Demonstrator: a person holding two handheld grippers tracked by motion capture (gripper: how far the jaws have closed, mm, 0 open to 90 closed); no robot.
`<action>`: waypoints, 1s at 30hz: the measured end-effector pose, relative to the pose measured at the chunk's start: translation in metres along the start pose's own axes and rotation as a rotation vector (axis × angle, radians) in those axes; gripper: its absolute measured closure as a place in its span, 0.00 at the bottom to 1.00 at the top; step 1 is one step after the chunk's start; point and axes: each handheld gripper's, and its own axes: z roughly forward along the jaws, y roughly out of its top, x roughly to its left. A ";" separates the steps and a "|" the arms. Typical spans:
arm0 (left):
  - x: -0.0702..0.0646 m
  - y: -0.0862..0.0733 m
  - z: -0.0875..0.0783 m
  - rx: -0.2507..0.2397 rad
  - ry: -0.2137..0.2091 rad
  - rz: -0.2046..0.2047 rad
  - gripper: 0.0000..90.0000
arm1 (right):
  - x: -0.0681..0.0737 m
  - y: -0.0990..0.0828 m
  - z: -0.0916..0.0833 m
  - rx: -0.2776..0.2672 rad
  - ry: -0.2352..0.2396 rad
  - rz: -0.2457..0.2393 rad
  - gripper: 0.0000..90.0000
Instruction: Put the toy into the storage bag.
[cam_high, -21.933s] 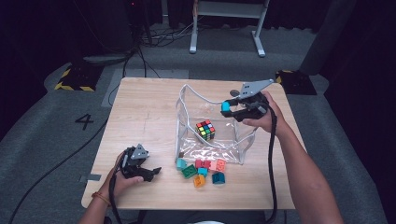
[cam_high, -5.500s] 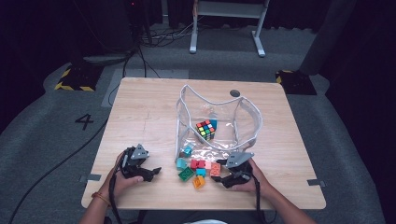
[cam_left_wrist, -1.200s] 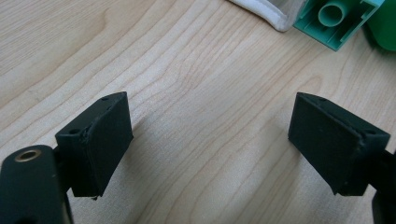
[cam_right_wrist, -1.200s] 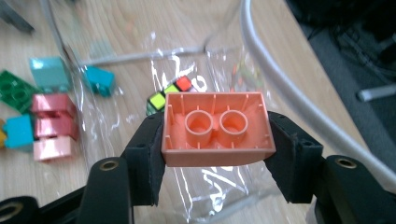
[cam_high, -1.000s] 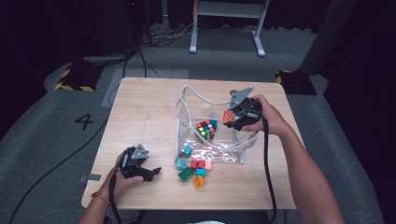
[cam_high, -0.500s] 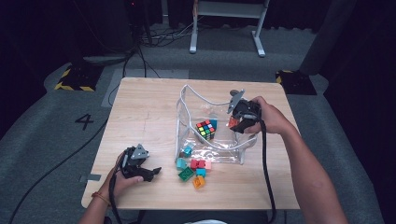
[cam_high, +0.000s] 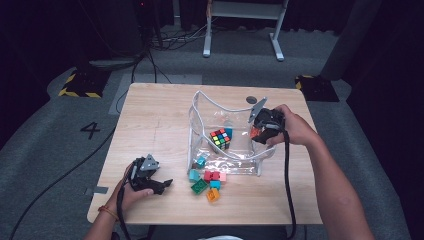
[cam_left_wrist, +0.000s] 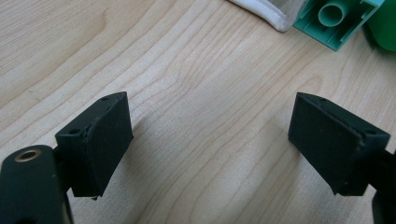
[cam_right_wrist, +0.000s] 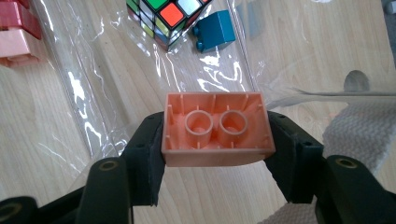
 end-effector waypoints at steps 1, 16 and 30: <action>0.000 0.000 0.000 0.000 0.000 0.001 0.15 | 0.000 0.000 0.000 -0.006 0.002 0.000 0.47; 0.000 0.000 0.000 0.000 0.000 0.000 0.15 | 0.001 -0.011 -0.016 -0.232 -0.014 0.054 0.41; 0.000 0.000 0.000 0.000 0.000 0.000 0.15 | 0.012 -0.040 -0.060 -0.522 -0.094 0.171 0.33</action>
